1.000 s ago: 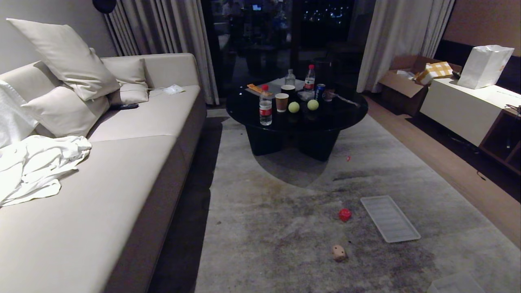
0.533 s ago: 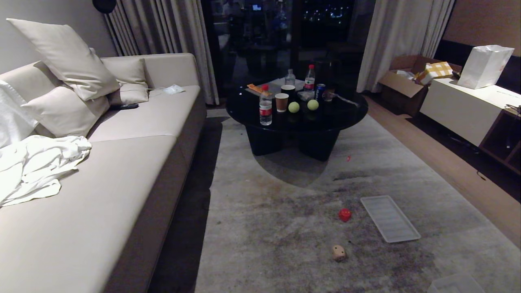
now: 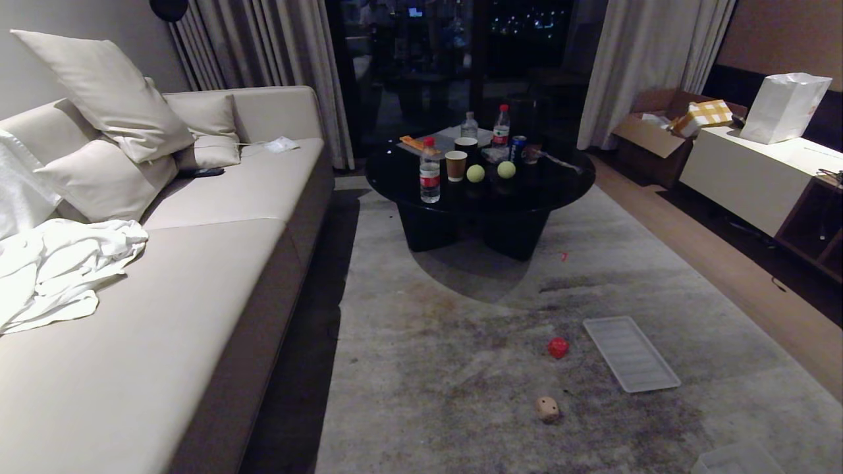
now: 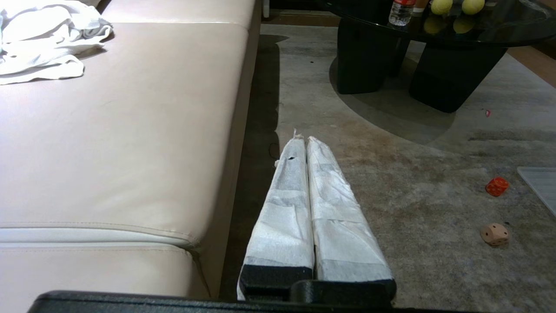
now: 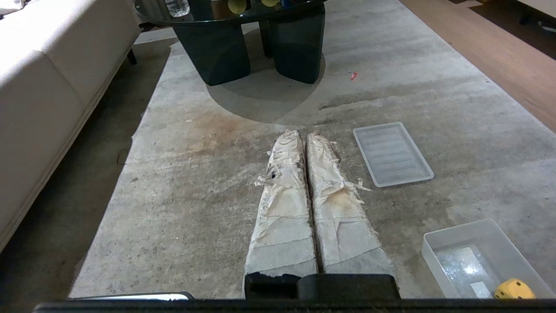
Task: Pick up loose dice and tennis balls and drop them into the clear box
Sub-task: Find toys out of the box
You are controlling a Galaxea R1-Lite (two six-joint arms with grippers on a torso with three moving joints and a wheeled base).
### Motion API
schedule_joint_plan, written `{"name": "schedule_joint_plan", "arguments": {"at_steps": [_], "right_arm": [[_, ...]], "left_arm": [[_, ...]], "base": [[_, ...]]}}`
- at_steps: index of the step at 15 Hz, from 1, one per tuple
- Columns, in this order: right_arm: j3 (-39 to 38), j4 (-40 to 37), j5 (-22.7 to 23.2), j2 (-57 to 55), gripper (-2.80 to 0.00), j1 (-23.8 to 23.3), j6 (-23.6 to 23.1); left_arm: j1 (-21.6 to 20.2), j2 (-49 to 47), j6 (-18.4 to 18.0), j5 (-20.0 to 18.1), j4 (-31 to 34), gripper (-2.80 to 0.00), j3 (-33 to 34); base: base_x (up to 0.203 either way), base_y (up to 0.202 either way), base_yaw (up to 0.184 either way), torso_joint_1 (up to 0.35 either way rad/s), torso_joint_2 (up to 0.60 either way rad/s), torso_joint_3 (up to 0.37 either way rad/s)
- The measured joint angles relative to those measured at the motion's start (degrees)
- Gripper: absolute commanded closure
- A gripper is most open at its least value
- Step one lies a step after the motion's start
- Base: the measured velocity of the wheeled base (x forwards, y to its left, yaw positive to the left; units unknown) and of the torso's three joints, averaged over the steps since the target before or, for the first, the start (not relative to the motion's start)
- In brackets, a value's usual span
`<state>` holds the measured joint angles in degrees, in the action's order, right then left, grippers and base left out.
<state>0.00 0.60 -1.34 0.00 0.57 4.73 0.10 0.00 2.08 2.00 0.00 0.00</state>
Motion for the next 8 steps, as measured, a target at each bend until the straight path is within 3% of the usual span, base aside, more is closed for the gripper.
{"name": "schedule_joint_plan", "arguments": {"at_steps": [8], "right_arm": [[0.00,-0.02,0.01,0.00,0.00,0.00,0.00]], "left_arm": [[-0.07,0.00,0.01,0.01,0.00,0.00,0.00]], "base": [[0.000,0.000,0.000,0.000,0.00,0.000]]}}
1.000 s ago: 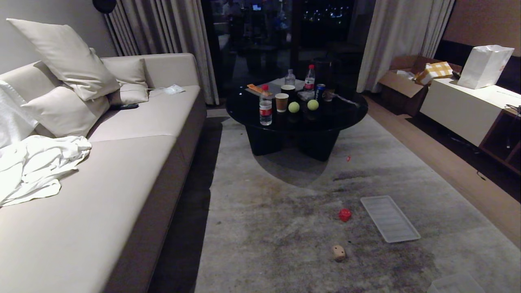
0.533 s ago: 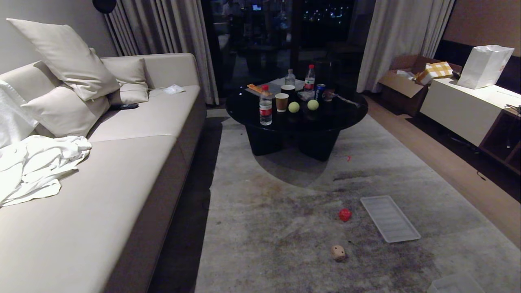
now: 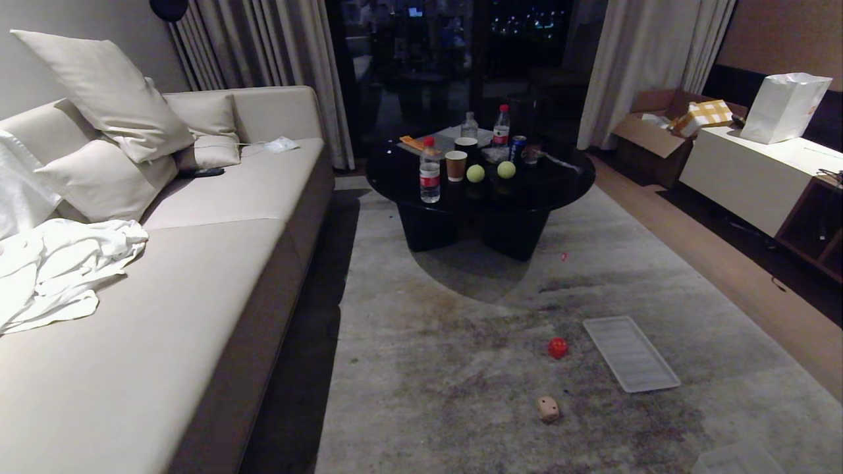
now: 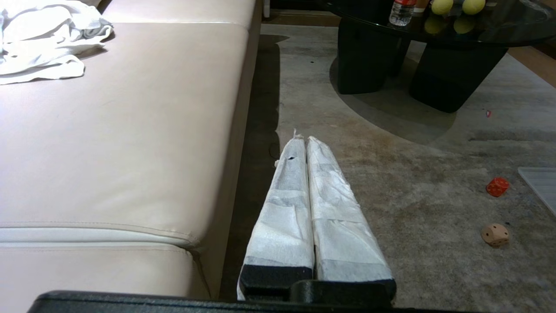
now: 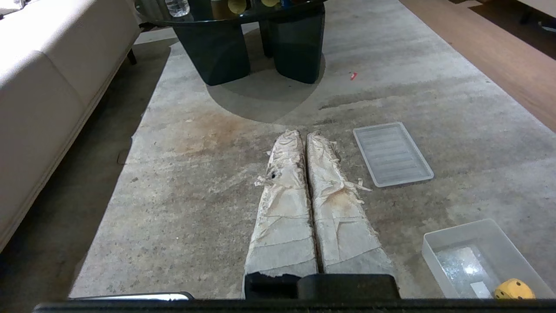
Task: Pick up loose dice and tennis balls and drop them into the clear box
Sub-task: Find toys out of the box
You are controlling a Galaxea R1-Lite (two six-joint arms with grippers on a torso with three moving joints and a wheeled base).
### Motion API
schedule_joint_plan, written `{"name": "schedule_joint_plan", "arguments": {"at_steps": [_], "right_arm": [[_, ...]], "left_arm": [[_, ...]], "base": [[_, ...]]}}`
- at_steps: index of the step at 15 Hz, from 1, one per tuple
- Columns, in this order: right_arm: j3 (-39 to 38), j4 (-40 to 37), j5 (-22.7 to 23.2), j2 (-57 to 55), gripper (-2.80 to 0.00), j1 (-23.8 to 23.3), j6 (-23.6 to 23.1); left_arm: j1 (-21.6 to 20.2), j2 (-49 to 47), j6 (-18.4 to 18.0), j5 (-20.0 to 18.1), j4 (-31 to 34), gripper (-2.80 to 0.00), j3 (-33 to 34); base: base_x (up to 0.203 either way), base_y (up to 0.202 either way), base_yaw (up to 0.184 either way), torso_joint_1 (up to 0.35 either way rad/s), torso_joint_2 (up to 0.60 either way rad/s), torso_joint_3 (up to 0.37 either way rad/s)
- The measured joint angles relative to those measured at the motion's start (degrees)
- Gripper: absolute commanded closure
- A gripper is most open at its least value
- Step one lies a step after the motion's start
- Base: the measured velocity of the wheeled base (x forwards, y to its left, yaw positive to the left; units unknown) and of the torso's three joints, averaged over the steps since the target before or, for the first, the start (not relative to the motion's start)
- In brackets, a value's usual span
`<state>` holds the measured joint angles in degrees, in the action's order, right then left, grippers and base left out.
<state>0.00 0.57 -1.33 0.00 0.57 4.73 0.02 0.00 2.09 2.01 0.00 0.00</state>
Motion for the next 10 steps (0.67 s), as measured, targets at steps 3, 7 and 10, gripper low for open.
{"name": "schedule_joint_plan", "arguments": {"at_steps": [3,7,10], "right_arm": [[0.00,0.01,0.01,0.00,0.00,0.00,-0.02],[0.00,0.02,-0.01,0.00,0.00,-0.04,-0.02],[0.00,0.02,-0.01,0.00,0.00,0.00,0.00]], "left_arm": [[0.02,0.00,-0.01,-0.04,0.02,0.00,0.00],[0.02,0.00,0.02,-0.01,0.00,0.00,0.00],[0.02,0.00,-0.01,0.00,0.00,0.00,0.00]], "base": [[0.000,0.000,0.000,0.000,0.00,0.000],[0.000,0.000,0.000,0.000,0.00,0.000],[0.000,0.000,0.000,0.000,0.00,0.000]]}}
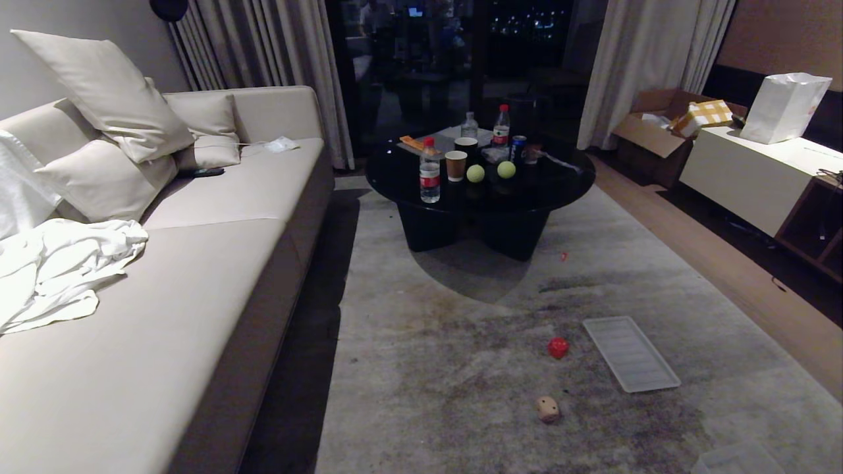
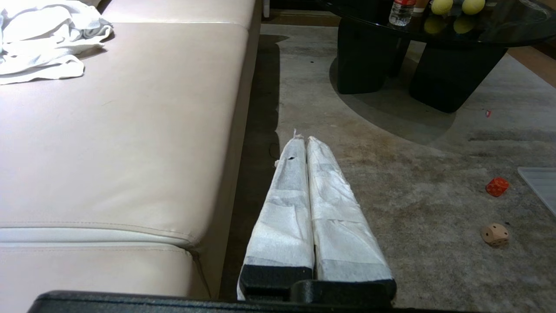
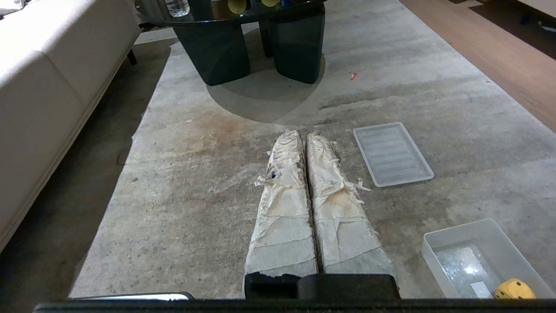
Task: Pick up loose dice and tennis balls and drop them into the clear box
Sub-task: Find toys out of the box
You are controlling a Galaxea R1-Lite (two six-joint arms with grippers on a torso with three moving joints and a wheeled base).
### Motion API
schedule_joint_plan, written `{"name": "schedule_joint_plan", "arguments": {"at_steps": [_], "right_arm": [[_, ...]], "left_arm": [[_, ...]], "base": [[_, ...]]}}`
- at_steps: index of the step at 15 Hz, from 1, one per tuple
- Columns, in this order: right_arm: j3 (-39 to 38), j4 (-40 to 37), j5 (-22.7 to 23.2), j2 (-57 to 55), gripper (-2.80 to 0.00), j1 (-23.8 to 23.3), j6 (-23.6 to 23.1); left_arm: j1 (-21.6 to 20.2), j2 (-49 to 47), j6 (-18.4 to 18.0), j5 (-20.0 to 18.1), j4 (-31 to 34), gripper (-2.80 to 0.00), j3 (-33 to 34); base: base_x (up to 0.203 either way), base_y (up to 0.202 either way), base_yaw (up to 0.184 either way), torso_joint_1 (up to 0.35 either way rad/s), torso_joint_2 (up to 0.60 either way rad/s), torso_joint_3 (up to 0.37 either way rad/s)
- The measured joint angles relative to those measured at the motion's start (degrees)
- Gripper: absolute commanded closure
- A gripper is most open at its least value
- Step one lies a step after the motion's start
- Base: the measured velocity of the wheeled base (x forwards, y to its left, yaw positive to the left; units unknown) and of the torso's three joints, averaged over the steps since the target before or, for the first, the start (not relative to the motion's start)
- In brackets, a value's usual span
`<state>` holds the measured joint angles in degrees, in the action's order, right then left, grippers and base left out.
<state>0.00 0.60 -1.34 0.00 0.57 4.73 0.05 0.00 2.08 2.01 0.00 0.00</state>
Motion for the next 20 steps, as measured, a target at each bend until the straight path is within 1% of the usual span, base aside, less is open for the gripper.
{"name": "schedule_joint_plan", "arguments": {"at_steps": [20], "right_arm": [[0.00,0.00,0.05,0.00,0.00,0.00,-0.02]], "left_arm": [[-0.02,0.00,0.02,-0.01,0.00,0.00,0.00]], "base": [[0.000,0.000,0.000,0.000,0.00,0.000]]}}
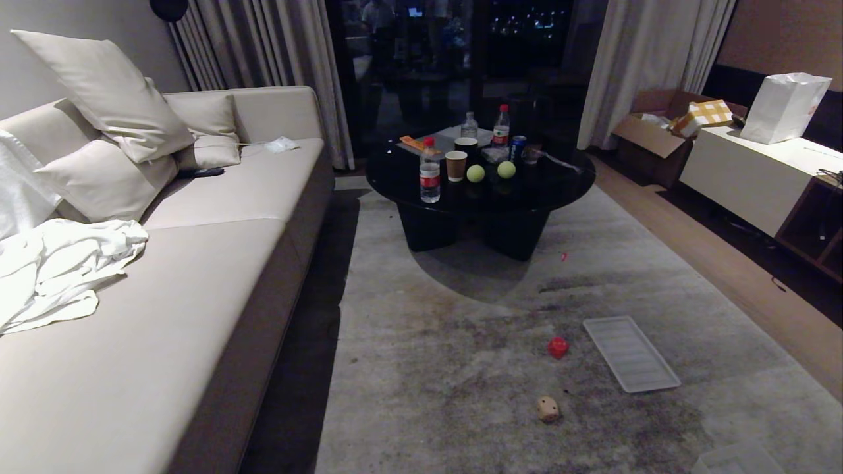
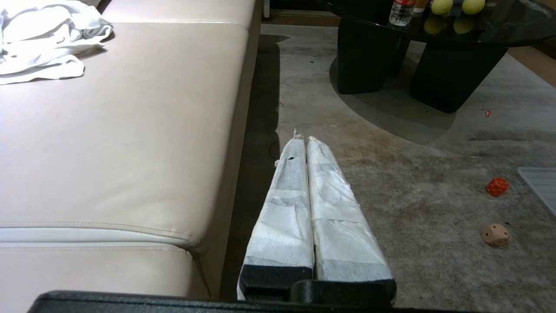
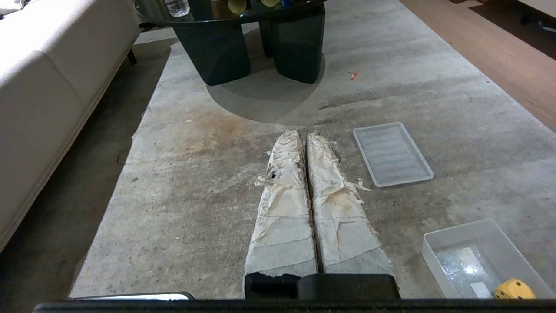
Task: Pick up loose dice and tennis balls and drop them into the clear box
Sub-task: Find toys out of the box
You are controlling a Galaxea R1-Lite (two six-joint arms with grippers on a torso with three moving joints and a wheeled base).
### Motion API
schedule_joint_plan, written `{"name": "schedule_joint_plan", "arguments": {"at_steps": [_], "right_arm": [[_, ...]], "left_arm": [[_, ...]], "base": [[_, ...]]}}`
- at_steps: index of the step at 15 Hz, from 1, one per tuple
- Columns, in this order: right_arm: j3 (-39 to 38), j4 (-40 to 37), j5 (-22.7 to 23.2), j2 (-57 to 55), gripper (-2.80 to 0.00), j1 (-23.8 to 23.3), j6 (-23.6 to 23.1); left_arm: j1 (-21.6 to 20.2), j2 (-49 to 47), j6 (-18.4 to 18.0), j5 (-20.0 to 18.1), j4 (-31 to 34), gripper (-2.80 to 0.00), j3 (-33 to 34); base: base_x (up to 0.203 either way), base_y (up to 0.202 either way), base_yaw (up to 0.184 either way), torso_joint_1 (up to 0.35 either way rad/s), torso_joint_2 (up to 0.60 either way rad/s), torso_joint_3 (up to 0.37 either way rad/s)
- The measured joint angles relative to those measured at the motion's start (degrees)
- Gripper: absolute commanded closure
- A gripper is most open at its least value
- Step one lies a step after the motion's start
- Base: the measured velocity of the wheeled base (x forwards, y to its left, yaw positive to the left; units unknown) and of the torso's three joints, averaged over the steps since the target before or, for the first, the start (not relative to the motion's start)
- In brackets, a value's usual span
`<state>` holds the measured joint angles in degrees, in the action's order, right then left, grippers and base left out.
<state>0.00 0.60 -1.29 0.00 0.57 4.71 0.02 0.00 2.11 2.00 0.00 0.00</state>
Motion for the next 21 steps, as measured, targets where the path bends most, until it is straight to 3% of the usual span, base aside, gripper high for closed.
{"name": "schedule_joint_plan", "arguments": {"at_steps": [15,21], "right_arm": [[0.00,0.00,-0.02,0.00,0.00,-0.05,0.02],[0.00,0.00,-0.02,0.00,0.00,0.00,0.02]], "left_arm": [[0.00,0.00,-0.32,-0.16,0.00,0.00,0.00],[0.00,0.00,-0.05,0.00,0.00,0.00,0.00]], "base": [[0.000,0.000,0.000,0.000,0.00,0.000],[0.163,0.000,0.000,0.002,0.00,0.001]]}}
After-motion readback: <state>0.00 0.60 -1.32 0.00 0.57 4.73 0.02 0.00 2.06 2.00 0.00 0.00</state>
